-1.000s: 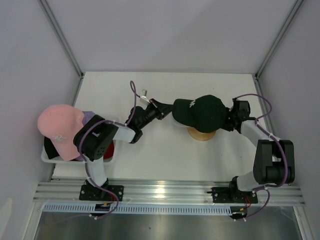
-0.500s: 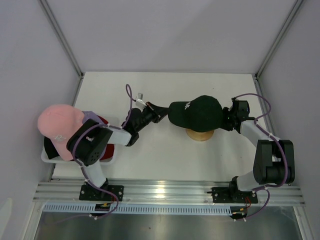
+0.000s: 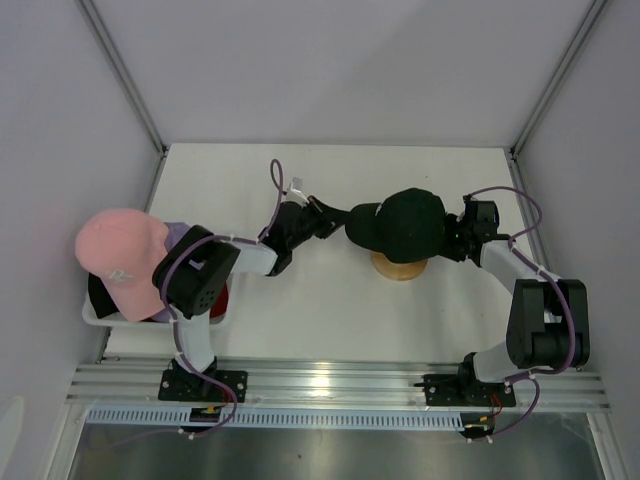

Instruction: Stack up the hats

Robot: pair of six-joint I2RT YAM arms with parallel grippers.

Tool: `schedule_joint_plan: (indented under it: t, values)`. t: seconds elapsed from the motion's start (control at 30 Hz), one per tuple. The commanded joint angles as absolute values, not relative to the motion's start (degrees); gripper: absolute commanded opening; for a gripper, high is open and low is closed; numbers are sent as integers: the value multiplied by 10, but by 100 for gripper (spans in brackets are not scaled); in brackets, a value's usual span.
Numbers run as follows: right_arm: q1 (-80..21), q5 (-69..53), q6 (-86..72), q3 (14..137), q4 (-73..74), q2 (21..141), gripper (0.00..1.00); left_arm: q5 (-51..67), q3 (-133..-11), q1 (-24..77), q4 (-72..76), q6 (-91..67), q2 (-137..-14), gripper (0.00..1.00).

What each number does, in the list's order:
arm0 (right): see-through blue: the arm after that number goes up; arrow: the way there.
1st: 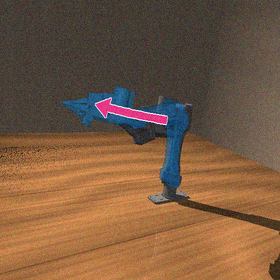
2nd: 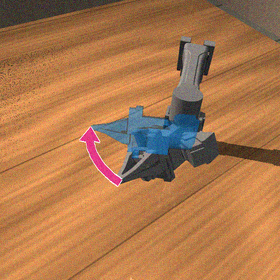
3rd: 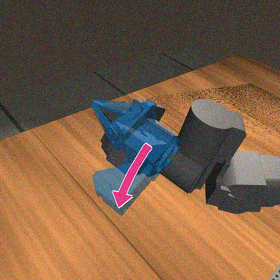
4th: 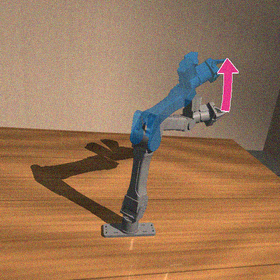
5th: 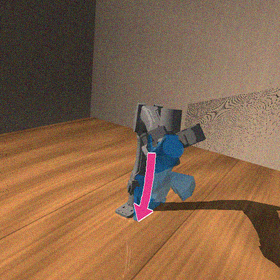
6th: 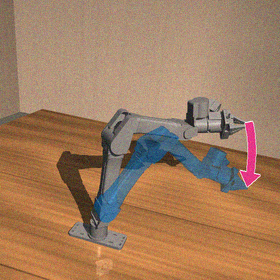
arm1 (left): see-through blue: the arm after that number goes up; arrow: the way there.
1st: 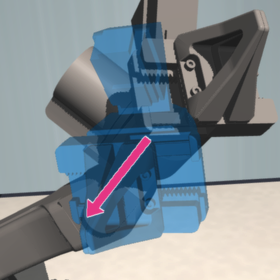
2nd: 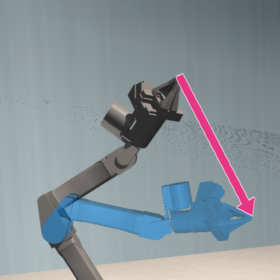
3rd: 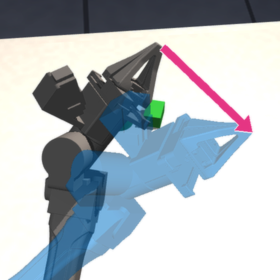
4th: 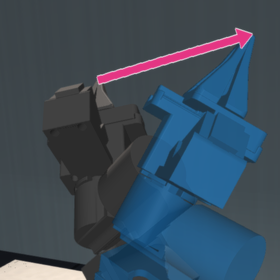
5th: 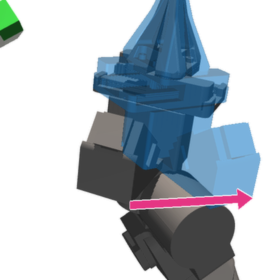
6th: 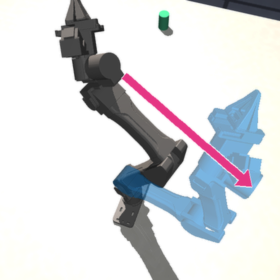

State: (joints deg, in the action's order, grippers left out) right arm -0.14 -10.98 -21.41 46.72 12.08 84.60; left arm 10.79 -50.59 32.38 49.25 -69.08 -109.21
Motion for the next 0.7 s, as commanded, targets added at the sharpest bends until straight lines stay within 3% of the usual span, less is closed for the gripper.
schedule_joint_plan:
  t: [0.0,0.3,0.67]
  values:
    - [2,-83,-209,469,134,859,35,32,-516,334,294,-607,-1097,1]
    - [2,-73,-201,483,152,833,38,-76,-569,341,9,-501,-1045,1]
    - [2,-76,-206,476,143,830,42,-148,-600,385,-75,-377,-1050,1]
